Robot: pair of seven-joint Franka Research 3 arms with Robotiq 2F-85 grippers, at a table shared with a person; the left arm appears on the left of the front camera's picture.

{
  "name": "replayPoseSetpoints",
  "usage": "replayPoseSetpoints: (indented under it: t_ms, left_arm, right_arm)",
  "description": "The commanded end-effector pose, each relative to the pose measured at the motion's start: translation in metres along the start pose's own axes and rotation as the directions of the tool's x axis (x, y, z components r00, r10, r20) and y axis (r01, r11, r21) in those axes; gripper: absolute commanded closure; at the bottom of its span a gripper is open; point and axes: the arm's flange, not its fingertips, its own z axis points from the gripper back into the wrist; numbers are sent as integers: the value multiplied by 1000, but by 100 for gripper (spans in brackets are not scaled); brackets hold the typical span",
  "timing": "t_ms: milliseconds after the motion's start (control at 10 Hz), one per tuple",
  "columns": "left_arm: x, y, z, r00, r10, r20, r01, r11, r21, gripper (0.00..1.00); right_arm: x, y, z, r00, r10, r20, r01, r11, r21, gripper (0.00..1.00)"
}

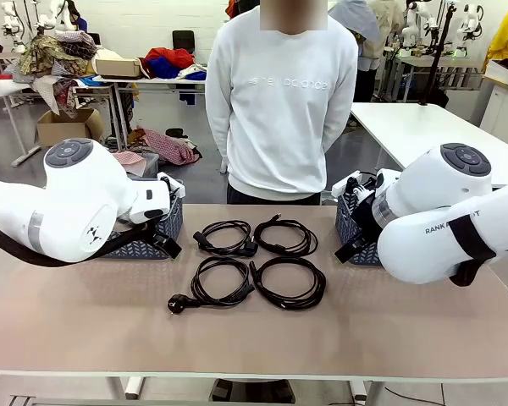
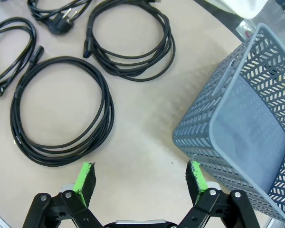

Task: Organize the cables according to human instructions.
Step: Pick up a bundle of cables and place it in the basket indicated by the human.

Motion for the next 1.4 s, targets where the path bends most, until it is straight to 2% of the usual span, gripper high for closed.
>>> replayPoseSetpoints:
  t_ms: [0,300,500,900,1300]
  left_arm:
    - [5,12,20,1000,-10,21,11,1000,-22,0]
    - [15,34,57,997,-56,60,60,996,-60,0]
    - [21,52,72,992,-98,79,108,986,-128,0]
    - [31,96,95,954,-251,164,286,924,-253,0]
    - [34,137,108,938,-231,259,311,890,-333,0]
  right_arm:
    - [4,-17,16,999,30,14,-30,999,40,0]
    - [11,-41,46,996,66,51,-72,992,106,0]
    - [14,-57,62,994,74,81,-86,982,169,0]
    - [18,-109,94,981,80,178,-130,948,290,0]
    - [16,-145,103,962,63,267,-159,922,354,0]
